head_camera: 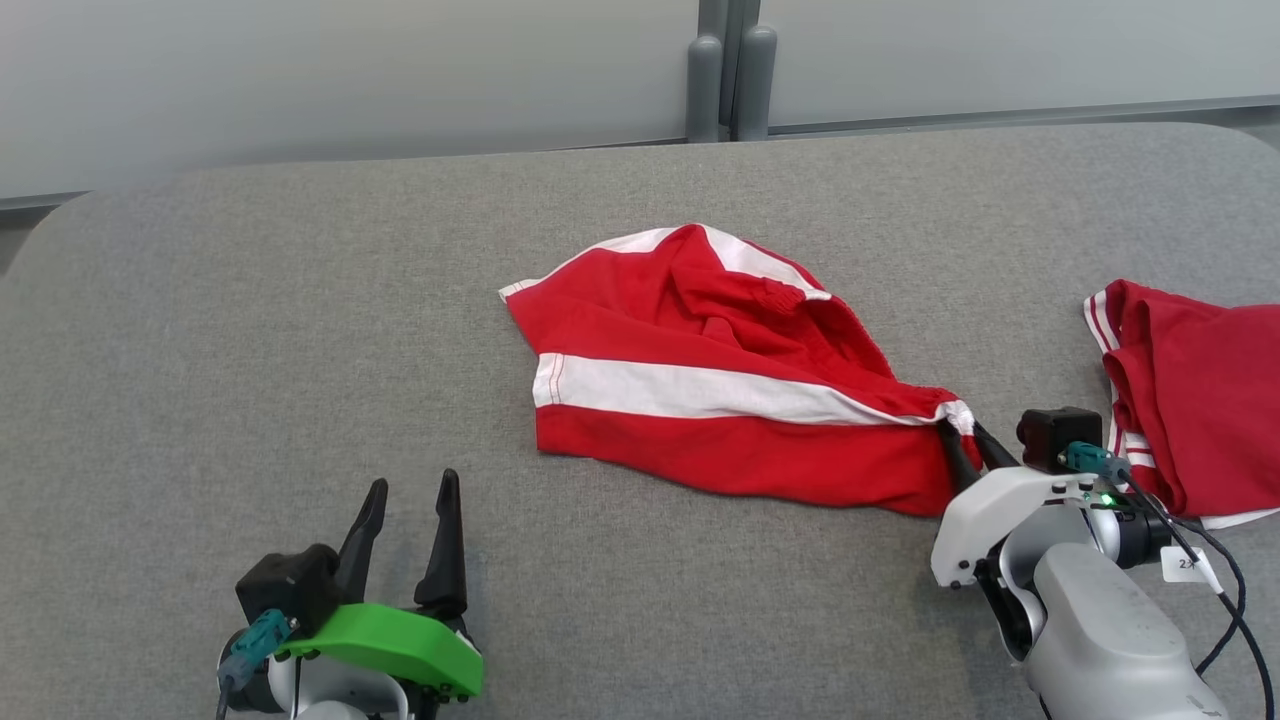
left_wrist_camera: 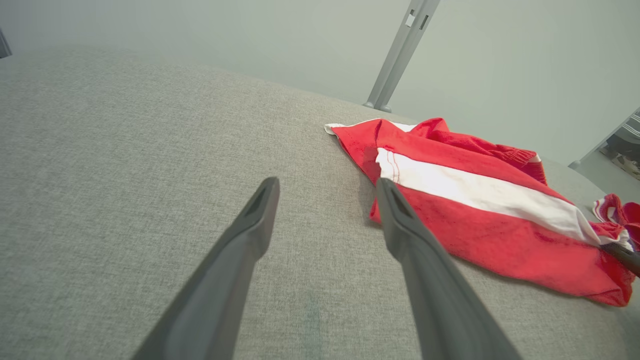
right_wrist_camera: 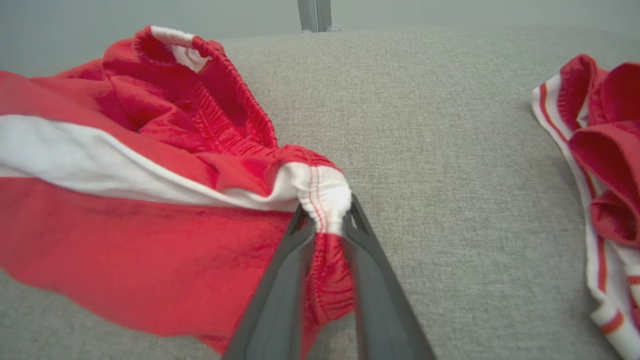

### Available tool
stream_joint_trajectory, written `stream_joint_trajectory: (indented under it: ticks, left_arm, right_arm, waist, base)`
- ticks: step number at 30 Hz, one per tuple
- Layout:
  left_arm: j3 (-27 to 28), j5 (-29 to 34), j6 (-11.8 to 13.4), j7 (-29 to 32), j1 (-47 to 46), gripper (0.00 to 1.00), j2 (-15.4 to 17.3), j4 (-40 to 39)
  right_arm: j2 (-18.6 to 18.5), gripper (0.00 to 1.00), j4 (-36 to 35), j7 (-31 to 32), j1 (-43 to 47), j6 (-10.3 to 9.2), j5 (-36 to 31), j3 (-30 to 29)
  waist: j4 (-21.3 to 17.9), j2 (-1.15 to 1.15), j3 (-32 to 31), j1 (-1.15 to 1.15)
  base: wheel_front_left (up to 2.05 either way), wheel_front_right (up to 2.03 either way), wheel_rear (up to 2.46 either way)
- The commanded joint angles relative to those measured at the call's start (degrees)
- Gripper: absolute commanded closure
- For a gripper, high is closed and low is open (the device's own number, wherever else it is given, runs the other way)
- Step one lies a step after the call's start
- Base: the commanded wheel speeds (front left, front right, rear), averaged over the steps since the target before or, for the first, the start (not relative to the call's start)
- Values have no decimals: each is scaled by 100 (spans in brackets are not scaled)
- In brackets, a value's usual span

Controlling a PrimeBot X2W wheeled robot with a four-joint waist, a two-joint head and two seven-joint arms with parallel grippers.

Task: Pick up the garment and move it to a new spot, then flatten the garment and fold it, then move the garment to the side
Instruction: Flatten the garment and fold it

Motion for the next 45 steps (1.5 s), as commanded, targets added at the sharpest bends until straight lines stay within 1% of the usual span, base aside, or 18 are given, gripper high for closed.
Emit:
stream_joint_trajectory:
  ticks: [1,2,3,10,22,27,32,39,45]
  left_arm:
    - [-15,-50,-5,-8,102,0,44,-32]
    - [-22,-52,-10,-10,112,0,49,-45]
    - [-29,-52,-10,-13,126,0,53,-63]
    - [-70,-57,38,-40,295,0,53,-270]
    - [-23,-61,223,-80,692,0,124,-711]
    - [25,-41,333,-109,847,0,161,-854]
    - [86,-3,424,-143,1015,0,223,-987]
    - [144,37,565,-164,1273,0,286,-1213]
    - [134,39,615,-126,1324,0,311,-1296]
  right_arm:
    - [12,52,20,-43,-77,-2,-74,-44]
    - [22,10,14,-46,-65,-2,-86,-60]
    - [26,0,-36,-48,-43,-2,-108,-85]
    - [9,0,-756,-38,430,-2,-238,-321]
    - [141,0,-2614,-39,1476,-1,-482,-486]
    - [220,0,-3341,10,1846,-2,-614,-430]
    - [258,0,-3970,115,2200,-1,-744,-516]
    - [274,0,-4600,269,2621,-1,-544,-557]
    - [275,0,-4789,346,2748,-1,-434,-549]
  waist:
    - [-16,18,-8,0]
    - [-25,18,-18,0]
    - [-36,18,-31,0]
    - [-138,18,-216,0]
    - [-328,18,-642,0]
    - [-350,18,-737,0]
    - [-325,18,-810,0]
    - [-250,18,-861,0]
    - [-212,18,-870,0]
  base:
    - [0,0,0]
    - [0,0,0]
    - [0,0,0]
    - [0,0,0]
    - [0,0,0]
    - [0,0,0]
    - [0,0,0]
    - [0,0,0]
    - [0,0,0]
